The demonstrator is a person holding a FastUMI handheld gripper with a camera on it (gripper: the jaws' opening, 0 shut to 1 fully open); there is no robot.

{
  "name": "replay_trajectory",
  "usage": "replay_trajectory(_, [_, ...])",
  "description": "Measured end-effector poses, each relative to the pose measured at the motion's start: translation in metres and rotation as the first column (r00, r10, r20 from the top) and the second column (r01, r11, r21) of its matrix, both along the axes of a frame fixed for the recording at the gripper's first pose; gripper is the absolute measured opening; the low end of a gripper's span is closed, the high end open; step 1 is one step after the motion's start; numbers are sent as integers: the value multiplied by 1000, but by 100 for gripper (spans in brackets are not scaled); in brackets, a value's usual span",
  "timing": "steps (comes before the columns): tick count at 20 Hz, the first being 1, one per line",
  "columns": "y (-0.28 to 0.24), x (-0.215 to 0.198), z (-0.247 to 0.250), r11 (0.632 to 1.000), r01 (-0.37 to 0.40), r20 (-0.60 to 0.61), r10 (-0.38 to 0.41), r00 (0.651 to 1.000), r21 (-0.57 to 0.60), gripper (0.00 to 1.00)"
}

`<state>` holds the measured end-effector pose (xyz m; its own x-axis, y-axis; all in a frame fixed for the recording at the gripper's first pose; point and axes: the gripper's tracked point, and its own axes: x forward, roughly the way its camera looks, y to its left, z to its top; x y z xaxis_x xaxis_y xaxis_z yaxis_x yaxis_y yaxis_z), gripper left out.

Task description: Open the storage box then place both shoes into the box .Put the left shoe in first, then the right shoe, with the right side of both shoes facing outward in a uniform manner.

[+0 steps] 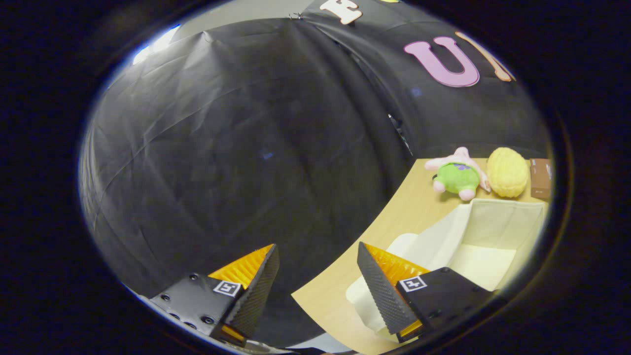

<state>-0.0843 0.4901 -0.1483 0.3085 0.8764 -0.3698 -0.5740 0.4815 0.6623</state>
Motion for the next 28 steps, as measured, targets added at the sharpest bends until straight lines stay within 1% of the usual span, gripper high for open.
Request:
replay_trajectory(6, [-73,24,8,994,99,120,-94,988,-41,100])
replay_trajectory(10, [-131,40,8,981,171,203,-150,968,-90,100])
replay_trajectory(14, [-192,51,5,959,249,266,-208,941,-132,100])
replay_trajectory(20, [-288,74,-3,906,371,326,-294,899,-205,100])
replay_trajectory(22, [-318,77,-9,882,407,351,-312,883,-238,100])
replay_trajectory(25, [-358,78,-22,851,446,365,-335,868,-279,100])
replay_trajectory(28, [-397,81,-37,808,496,391,-364,845,-319,100])
